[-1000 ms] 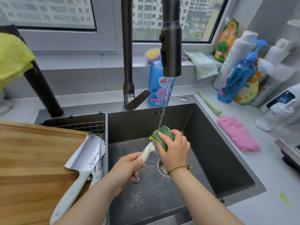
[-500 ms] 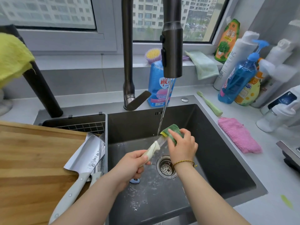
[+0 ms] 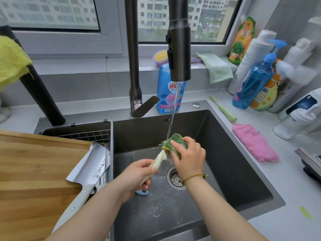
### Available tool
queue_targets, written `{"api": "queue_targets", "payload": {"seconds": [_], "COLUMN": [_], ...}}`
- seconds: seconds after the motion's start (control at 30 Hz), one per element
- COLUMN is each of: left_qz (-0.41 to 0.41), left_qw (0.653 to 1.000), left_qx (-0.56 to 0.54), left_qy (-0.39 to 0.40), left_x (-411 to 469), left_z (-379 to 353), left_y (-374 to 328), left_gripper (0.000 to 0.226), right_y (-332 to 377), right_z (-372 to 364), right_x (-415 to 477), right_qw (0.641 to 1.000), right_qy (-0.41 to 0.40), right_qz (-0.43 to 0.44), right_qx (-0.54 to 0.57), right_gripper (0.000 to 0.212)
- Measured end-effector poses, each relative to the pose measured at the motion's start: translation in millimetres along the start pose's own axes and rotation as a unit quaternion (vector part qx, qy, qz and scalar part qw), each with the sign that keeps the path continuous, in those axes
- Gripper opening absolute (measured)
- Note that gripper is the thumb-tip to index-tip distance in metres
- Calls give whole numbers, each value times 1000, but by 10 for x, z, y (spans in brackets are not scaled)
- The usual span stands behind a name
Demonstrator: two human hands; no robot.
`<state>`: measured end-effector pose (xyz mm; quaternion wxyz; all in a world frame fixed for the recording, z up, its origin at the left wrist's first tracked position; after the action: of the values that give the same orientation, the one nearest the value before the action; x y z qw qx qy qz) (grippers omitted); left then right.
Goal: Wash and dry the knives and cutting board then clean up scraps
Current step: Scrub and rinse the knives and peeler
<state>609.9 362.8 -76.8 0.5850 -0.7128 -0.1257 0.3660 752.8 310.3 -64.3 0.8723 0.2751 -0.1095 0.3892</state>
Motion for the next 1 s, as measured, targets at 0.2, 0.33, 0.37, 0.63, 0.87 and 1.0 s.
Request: {"api": "queue_targets", "payload": {"seconds": [0.2,0.33,0.37,0.63,0.87,1.0], "left_qz": [-48,-99,-106,-154,-191,-195], "left_qw": [982,956,948,895,883,885], "left_qx": [171,262,286,390,399,389], "left_qy": [-61,-85,-93,-151,-161,-166], "left_x": [67,149,158,137,86,107], "left_z": [51,67,78,137,175,160], "left_y": [-43,-139,-145,-152,-128,-142], "left_gripper": [15,12,10,35,35,34], "right_y": [-413,-358,-351,-7,-164,-51], "right_z": [-52,-26,-31,-14,-124,-47], "right_x": [64,25,3,-88,-21,-21], "right_qw": [962,943,935,985,972,980], "right_qy": [67,69,73,41,27,16], "right_qz": [-219,-250,-259,-89,-199,-179], "right_qx": [148,210,229,139,124,86], "right_gripper": [34,30,28,13,21,16]}}
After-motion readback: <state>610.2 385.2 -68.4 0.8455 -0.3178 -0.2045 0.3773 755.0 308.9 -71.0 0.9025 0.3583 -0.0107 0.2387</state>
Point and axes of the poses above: each hand's wrist, its own x-axis towards the middle knuckle, its own z-axis out of the back of the hand, y = z × x, the point moved 4 cm from there along x, towards the middle knuckle, and after that the axes turned 11 degrees about -z, right-handed, at the moved point
